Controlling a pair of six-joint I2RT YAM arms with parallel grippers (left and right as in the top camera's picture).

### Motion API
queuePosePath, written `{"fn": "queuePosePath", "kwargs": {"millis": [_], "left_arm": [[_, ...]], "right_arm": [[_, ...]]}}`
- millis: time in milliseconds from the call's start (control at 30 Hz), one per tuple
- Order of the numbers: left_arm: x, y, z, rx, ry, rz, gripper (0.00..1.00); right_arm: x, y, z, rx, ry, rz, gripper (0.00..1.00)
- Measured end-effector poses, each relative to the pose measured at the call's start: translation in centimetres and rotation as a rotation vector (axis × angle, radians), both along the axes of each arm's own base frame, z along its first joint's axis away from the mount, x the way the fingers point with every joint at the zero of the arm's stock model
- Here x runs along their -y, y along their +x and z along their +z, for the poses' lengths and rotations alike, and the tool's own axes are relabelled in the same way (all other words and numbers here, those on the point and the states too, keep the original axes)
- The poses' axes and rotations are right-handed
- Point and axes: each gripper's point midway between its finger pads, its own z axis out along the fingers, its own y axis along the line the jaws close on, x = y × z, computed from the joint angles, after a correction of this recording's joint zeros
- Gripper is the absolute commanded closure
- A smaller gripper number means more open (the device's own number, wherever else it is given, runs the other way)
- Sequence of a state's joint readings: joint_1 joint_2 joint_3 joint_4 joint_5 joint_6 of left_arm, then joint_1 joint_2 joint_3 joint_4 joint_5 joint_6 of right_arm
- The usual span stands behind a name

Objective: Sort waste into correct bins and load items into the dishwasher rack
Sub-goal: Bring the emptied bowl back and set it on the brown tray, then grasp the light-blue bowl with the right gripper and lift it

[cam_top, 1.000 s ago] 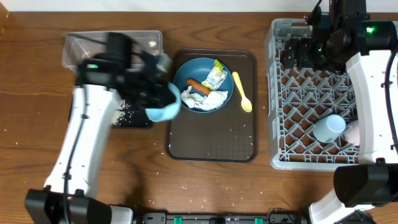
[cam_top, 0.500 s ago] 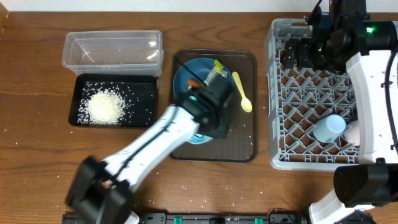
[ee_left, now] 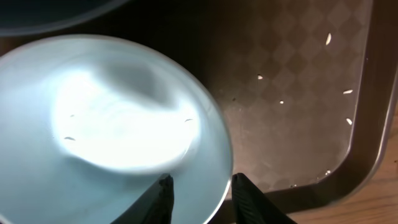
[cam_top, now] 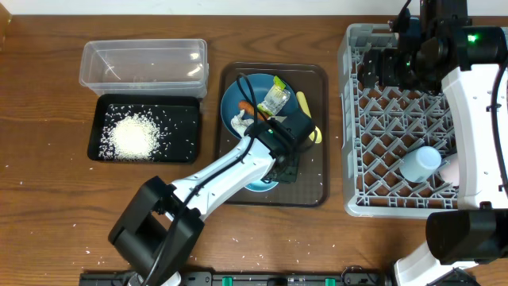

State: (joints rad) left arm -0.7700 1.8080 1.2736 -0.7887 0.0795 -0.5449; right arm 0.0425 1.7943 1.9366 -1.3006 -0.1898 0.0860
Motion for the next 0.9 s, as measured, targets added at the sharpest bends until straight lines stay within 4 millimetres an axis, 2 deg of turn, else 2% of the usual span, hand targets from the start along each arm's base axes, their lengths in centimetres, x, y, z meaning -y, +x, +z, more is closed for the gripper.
{"fn": "queuePosePath", "kwargs": {"millis": [100, 200, 300, 333, 467, 567, 700, 800, 900], "left_arm": [[-0.8, 0.7, 1.6, 0.023, -0.019, 0.033, 0.52], [-2.9, 2.6, 5.4, 0.088, -0.075, 0.112, 0.48], [-7.0, 5.0, 10.7, 0.198, -0.146, 0.239, 0.47], [-9.0, 5.6, 12.5, 0.242, -0.165, 0.294, 0.47], [-15.3, 6.2, 16.6, 0.35, -0.18, 0.442, 0.47], [-18.7, 6.2, 17.6, 0.378, -0.167, 0.528, 0.47], [-21.7, 6.4, 17.0, 0.36, -0.131, 0.606, 0.47], [-22.7, 6.4, 16.5, 0.343, -0.116, 0.632, 0.47], [-22.8, 6.5, 16.0, 0.327, -0.107, 0.633, 0.48]], "right_arm": [[-0.3, 0.0, 0.1, 0.0, 0.017, 0.008, 0.04], [-1.2, 0.1, 0.3, 0.01, 0.04, 0.028, 0.05], [-3.1, 0.2, 0.0, 0.017, 0.055, 0.067, 0.07], [-3.9, 0.0, -0.3, 0.012, 0.06, 0.082, 0.09], [-8.0, -1.3, -3.2, -0.045, 0.075, 0.156, 0.16], [-11.2, -2.7, -6.0, -0.09, 0.087, 0.201, 0.21], [-15.7, -5.6, -10.2, -0.158, 0.097, 0.257, 0.3], [-18.4, -7.8, -12.5, -0.191, 0.105, 0.283, 0.36], [-20.2, -9.5, -14.2, -0.208, 0.099, 0.284, 0.38]]}}
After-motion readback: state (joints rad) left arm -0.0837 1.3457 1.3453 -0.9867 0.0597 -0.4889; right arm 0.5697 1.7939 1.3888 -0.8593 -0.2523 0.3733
